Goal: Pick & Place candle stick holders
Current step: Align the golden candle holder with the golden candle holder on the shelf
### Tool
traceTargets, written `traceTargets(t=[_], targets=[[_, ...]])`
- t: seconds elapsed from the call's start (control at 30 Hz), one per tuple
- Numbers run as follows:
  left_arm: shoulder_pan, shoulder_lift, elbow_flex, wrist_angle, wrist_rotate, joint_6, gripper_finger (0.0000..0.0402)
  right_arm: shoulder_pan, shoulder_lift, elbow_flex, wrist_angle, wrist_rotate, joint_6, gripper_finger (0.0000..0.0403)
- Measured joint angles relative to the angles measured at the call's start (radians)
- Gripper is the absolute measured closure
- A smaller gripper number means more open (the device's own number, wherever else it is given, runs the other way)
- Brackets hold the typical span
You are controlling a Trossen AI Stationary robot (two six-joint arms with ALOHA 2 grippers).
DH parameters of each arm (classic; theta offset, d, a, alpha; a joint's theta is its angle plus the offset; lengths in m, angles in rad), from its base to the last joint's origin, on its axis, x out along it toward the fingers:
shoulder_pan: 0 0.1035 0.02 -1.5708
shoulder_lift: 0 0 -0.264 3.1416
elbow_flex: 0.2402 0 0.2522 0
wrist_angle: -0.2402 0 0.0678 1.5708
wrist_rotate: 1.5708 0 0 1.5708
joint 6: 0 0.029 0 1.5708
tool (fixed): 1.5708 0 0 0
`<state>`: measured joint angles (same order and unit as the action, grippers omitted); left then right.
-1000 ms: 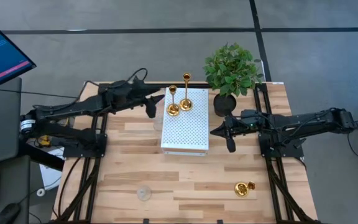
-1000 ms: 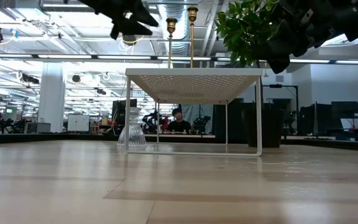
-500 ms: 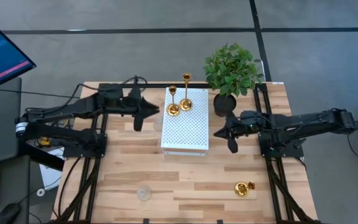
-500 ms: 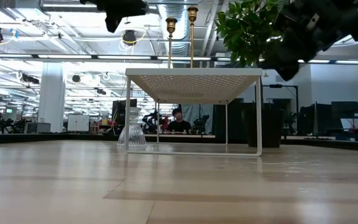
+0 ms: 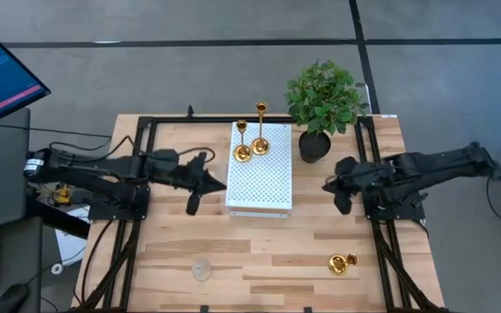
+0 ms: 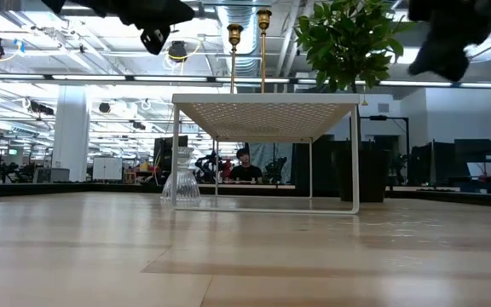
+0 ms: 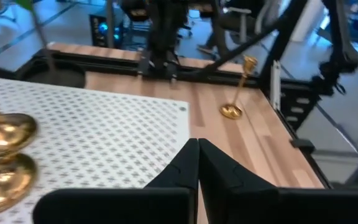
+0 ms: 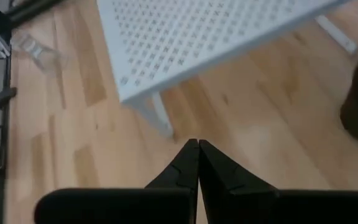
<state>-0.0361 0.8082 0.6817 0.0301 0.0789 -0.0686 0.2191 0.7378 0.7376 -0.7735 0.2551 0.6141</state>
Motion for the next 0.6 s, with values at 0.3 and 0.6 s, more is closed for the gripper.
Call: traceTargets(t=[0.3,0.6], targets=[[-0.077,0.0,-0.078,0.047,-0.058,0.012,0.0396,0.272,0.086,0.186,-0.476,-0.013,0.433,0.0403],[-0.106,0.0,-0.129,0.121,-0.061,0.012,0.0396,0.522,0.196,0.189,-0.578,-0.158,0.745,0.0403]])
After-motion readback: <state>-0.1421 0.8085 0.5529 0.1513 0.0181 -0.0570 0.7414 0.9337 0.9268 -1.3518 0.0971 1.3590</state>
